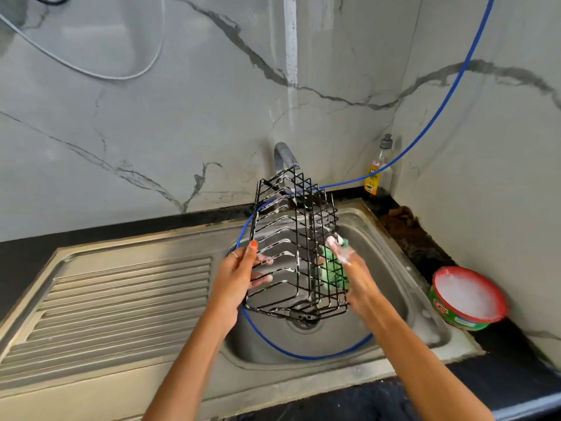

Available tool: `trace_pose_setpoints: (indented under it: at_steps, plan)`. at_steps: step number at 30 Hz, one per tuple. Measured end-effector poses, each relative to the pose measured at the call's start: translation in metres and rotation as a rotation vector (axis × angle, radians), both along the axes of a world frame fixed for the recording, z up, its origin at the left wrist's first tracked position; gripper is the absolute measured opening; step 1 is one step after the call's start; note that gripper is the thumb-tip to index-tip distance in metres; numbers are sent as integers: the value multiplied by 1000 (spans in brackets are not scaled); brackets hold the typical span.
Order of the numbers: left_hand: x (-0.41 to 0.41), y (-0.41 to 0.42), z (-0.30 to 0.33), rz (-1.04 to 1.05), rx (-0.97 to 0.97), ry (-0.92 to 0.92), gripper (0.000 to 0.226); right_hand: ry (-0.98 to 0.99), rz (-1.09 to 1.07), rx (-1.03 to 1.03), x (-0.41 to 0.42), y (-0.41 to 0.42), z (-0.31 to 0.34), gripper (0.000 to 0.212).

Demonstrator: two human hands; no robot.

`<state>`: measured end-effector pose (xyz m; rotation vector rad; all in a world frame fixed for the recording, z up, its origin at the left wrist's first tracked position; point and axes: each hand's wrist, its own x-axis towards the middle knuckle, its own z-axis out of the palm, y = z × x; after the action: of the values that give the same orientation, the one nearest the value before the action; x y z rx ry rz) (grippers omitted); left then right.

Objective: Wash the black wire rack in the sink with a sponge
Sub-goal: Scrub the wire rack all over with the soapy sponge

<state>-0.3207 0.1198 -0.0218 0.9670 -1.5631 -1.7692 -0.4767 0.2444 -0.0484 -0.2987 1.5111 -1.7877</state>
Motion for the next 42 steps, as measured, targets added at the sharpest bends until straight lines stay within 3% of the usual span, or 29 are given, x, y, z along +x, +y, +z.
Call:
trace_pose_setpoints:
  at_steps: [2, 5, 8, 14, 17, 20, 24, 27, 29, 30, 32, 34, 36, 38, 42]
  plan:
    - [1, 2, 3, -16, -51, -65, 35, 91, -4, -16, -4, -3, 6, 81]
    - [2, 3, 10, -65, -56, -146, 71, 158, 57, -42, -8, -4, 15, 56]
    - [2, -1, 13, -164, -86, -297, 88, 235, 91, -24, -9, -5, 18, 51]
    - [1, -4, 1, -192, 159, -305, 74, 399, 93, 19, -17, -7, 25, 53]
    - [-7, 5, -2, -98, 171, -307, 60, 446, 108, 12, -24, -9, 24, 48]
    - [-17, 11, -8, 12, 185, -274, 45, 311, -47, 16, -24, -12, 22, 24]
    - [-19, 14, -15, 81, 222, -269, 31, 100, -355, -44, -33, -18, 18, 15]
    - [-17, 21, -18, 72, 207, -300, 53, 408, -408, -7, -39, -26, 34, 31]
    - [-18, 25, -19, 62, 182, -317, 88, 691, -305, 88, -38, -43, 53, 38]
    - [-20, 27, -19, 55, 170, -328, 93, 863, -203, 157, -34, -53, 63, 39]
    - [-24, 32, -19, 35, 153, -340, 78, 1245, 30, 300, -23, -72, 72, 42]
    - [-28, 35, -18, 39, 153, -322, 58, 1452, 185, 473, -13, -86, 65, 46]
    - [-32, 35, -18, 61, 162, -294, 57, 1530, 214, 585, -7, -93, 54, 50]
    - [-32, 35, -16, 84, 175, -264, 59, 1484, 232, 492, -7, -98, 43, 53]
    - [-33, 31, -12, 118, 148, -253, 34, 1472, 205, 458, -20, -93, 33, 56]
